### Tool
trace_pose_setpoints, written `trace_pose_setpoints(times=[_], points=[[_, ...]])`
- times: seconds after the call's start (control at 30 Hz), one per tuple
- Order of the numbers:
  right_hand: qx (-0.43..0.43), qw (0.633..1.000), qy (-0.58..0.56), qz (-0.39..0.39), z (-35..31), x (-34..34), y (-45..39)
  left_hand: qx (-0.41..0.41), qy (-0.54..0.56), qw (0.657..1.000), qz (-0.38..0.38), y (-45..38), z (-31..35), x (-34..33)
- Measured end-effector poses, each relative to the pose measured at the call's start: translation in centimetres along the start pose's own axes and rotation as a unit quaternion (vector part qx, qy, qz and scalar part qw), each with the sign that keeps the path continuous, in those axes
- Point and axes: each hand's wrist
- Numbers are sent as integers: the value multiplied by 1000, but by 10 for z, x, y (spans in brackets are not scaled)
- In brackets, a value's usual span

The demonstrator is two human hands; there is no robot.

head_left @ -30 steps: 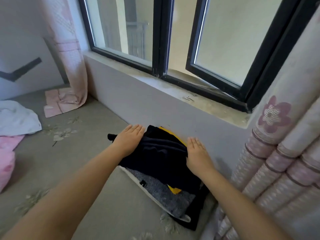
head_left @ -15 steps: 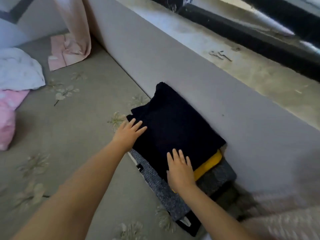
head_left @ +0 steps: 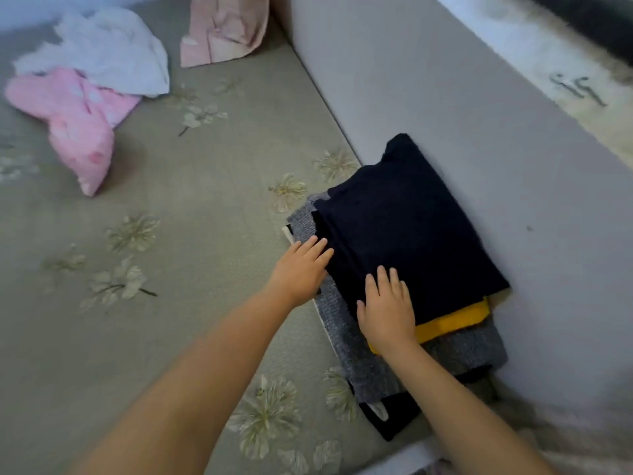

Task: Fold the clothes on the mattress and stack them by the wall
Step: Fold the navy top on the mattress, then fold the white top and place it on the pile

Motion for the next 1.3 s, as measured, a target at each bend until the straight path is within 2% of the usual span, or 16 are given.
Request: trace_pose_setpoints(times=[0.13,0.27,0.37,0.6,0.77,0.93,1.1,1.3], points=[[94,995,14,35,-68,39,-1,109,19,991,69,85,-46,16],[280,956,-6,90,-181,74,29,253,23,957,139,212,-96,21],[405,908,-8,108,-274,86,85,355,36,918,174,326,-117,14],[582,805,-14,116,-446,39,297,570,64,792,211,611,-96,-71],[656,752,-1,60,-527,-13,422,679,98,700,196,764,-65,-141],[702,709,57,48,-601,-52,491,745,116,626,197,864,-62,-183],[728,677,101,33,-685,-83,531,779,129,578,205,941,-103,-214],[737,666,111,22,-833,-111,548,804,148,540,198,1028,-204,-236]])
Point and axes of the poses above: each hand's wrist, its own y-axis away from the middle knuckle, its own x-axis out of the back of the hand, z = x × y, and after that the axes turned 5 degrees about y, right-handed
